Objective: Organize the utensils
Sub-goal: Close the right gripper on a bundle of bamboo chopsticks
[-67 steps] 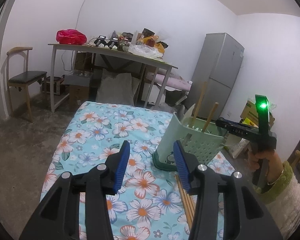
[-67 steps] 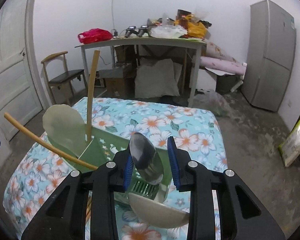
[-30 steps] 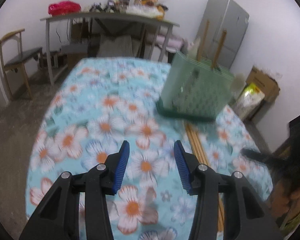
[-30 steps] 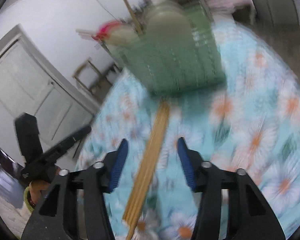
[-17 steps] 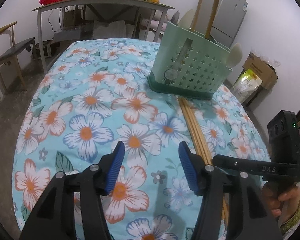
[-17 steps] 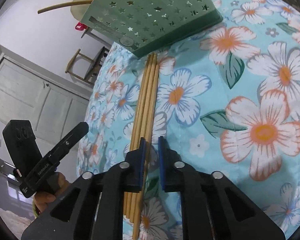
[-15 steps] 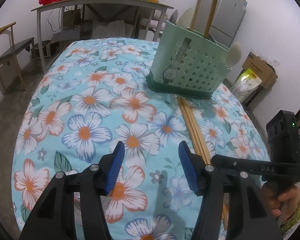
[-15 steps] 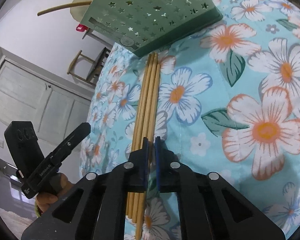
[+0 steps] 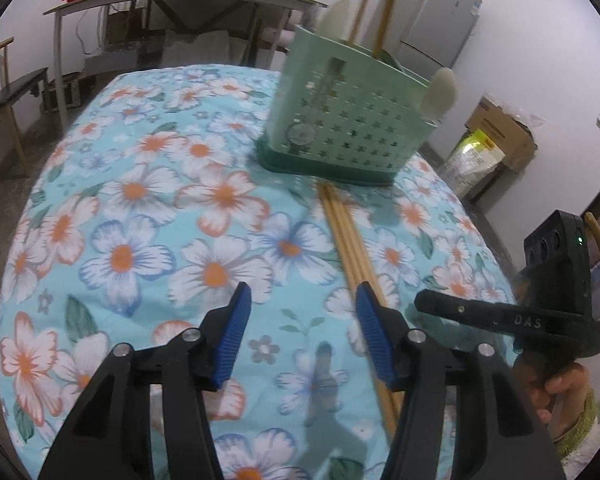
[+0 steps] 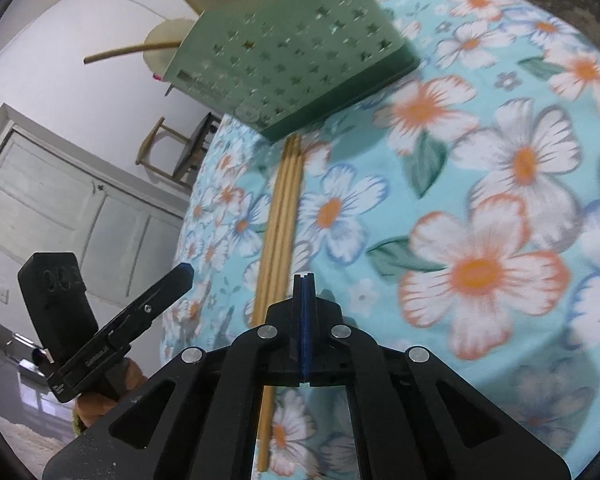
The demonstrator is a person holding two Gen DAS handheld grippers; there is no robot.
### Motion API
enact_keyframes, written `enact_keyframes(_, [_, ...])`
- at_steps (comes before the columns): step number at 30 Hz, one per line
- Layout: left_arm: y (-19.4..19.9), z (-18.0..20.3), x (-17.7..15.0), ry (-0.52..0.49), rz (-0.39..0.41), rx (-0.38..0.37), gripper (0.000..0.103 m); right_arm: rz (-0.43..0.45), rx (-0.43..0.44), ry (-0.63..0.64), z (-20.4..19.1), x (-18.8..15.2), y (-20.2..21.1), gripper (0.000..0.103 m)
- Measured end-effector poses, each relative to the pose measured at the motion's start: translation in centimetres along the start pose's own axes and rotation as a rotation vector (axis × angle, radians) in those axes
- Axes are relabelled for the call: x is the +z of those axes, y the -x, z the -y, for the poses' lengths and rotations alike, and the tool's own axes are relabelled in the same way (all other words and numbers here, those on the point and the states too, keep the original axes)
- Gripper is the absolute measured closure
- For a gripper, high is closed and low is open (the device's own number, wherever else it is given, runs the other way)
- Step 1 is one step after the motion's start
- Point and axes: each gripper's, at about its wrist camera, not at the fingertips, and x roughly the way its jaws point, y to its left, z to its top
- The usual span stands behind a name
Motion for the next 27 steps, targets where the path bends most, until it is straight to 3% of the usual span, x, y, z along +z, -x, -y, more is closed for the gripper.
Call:
enact_keyframes(5, [-1.2,1.5,-0.1,-0.02,-0.043,-0.07,0.07,0.009,0.033,-0.037,0.9,0.2,0.9,0.103])
enact_keyframes(7, [-1.7,1.8,-0.2,-0.016,-0.061,-0.093,0.078,-0.014,0.076,-0.054,0.7,0.2,0.7,0.099])
enact_keyframes(10, [-2.7,2.0,-0.3,-0.002,-0.098,-0.136,0.084,-0.051,0.093,-0.035,-0.1,0.1,-0.2,0.08])
enact_keyframes(14, [-4.4,1.5,-0.4,0.061,-0.16,-0.182,0.092,-0.072,0.085,-0.036,-0.5,-0.1,-0.9,0.078])
enact_keyframes(27, [-6.6,-1.6,-1.2,0.296,-0.195,-0.361,0.097,-0.071,0.103,-0.098,1.0,-0.3,-0.3,0.081])
